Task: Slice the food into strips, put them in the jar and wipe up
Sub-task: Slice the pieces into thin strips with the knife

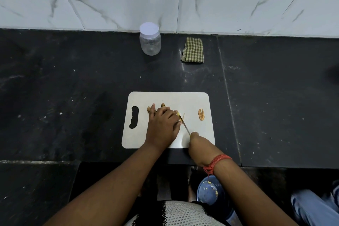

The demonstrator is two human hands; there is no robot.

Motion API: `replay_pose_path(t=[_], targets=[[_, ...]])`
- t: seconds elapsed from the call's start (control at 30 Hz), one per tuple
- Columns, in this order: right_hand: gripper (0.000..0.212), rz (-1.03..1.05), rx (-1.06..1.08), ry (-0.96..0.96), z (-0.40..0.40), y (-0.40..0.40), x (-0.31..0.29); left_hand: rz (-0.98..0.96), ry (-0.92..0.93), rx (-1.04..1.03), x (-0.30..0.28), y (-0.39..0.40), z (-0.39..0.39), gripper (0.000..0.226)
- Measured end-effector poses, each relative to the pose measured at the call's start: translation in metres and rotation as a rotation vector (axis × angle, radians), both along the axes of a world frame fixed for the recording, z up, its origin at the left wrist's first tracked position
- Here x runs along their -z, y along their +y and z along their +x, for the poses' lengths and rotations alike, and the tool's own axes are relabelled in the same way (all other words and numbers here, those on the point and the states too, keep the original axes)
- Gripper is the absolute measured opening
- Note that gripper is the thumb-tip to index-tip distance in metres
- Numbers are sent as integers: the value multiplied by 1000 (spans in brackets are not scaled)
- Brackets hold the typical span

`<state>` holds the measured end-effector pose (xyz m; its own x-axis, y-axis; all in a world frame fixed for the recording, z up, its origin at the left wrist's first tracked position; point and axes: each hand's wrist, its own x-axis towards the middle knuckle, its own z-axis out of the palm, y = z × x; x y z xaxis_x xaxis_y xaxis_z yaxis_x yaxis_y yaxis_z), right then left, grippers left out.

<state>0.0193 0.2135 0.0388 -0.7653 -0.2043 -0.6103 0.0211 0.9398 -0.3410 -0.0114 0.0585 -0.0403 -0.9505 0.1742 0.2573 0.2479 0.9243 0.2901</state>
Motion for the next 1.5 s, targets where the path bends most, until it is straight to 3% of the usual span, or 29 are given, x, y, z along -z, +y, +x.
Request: replay_pose_path(t=[0.37, 0.87, 1.27, 1.5], targets=[[12, -5, -1, -23, 8, 8, 1, -12, -29, -33, 1, 1, 0, 27], [12, 6, -119, -29, 8, 15, 0, -46, 13, 41, 3, -4, -1, 27], [11, -47, 20, -73, 30, 14, 15, -174, 36, 128, 0, -6, 2, 22], [20, -184, 127, -12, 38, 20, 17, -135, 51, 63, -5, -7, 2, 18]])
